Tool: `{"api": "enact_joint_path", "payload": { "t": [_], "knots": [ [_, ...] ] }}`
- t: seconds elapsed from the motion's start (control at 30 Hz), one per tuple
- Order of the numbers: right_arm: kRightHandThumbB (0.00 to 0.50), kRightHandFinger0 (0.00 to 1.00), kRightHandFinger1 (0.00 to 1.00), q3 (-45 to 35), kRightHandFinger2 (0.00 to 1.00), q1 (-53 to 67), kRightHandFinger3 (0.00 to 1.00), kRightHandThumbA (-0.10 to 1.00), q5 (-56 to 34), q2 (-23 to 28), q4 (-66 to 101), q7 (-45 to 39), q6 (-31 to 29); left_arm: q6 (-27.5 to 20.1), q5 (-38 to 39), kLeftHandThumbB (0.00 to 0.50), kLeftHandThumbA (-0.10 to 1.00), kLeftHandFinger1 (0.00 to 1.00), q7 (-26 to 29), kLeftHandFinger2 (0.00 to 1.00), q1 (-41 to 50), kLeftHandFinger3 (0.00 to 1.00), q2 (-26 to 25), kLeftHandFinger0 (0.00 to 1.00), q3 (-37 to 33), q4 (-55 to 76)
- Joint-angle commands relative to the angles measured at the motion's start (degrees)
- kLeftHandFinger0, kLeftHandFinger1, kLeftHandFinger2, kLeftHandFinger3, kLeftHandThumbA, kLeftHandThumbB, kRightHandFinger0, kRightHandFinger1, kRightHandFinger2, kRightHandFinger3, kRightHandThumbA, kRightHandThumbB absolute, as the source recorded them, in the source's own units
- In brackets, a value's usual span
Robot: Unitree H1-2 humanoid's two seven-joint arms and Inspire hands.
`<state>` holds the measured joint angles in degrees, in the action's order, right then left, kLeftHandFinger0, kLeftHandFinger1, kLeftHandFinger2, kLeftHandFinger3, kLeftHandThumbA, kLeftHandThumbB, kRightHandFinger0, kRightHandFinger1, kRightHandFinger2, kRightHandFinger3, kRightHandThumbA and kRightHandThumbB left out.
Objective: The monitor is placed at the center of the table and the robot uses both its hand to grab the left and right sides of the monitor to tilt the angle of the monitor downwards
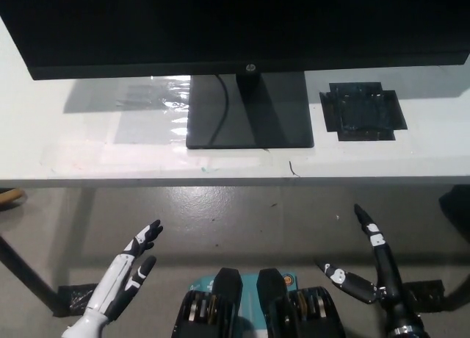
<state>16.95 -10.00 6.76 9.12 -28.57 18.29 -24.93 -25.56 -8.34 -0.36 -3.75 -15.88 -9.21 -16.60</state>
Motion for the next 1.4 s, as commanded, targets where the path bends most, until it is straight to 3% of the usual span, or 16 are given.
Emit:
{"api": "enact_joint_path", "payload": {
  "t": [0.0,0.8,1.13,1.37],
  "knots": [
    [0.499,1.00,1.00,0.17,1.00,-1.51,1.00,0.90,-1.23,-0.51,0.26,-0.62,-2.00,-1.37,0.03,0.302,1.00,1.00,1.19,1.00,-1.08,1.00,-0.30,1.00,0.28,-0.27],
    [0.484,1.00,1.00,2.44,1.00,-2.29,1.00,0.89,0.53,0.26,-0.27,0.72,-2.00,-1.37,0.44,0.257,0.89,1.00,-1.46,1.00,-1.54,1.00,-0.26,1.00,0.07,-0.93],
    [0.470,1.00,1.00,4.15,1.00,-2.25,1.00,0.86,0.93,0.83,-0.28,0.76,-2.00,-0.80,-0.93,0.253,0.95,1.00,-2.54,1.00,-0.51,1.00,0.40,1.00,0.12,-0.32],
    [0.491,1.00,1.00,4.69,1.00,-2.15,1.00,0.93,0.81,1.03,-0.27,0.99,-2.00,-1.37,-0.17,0.242,1.00,1.00,-2.74,1.00,0.17,1.00,0.75,1.00,0.42,-0.19]
  ]
}}
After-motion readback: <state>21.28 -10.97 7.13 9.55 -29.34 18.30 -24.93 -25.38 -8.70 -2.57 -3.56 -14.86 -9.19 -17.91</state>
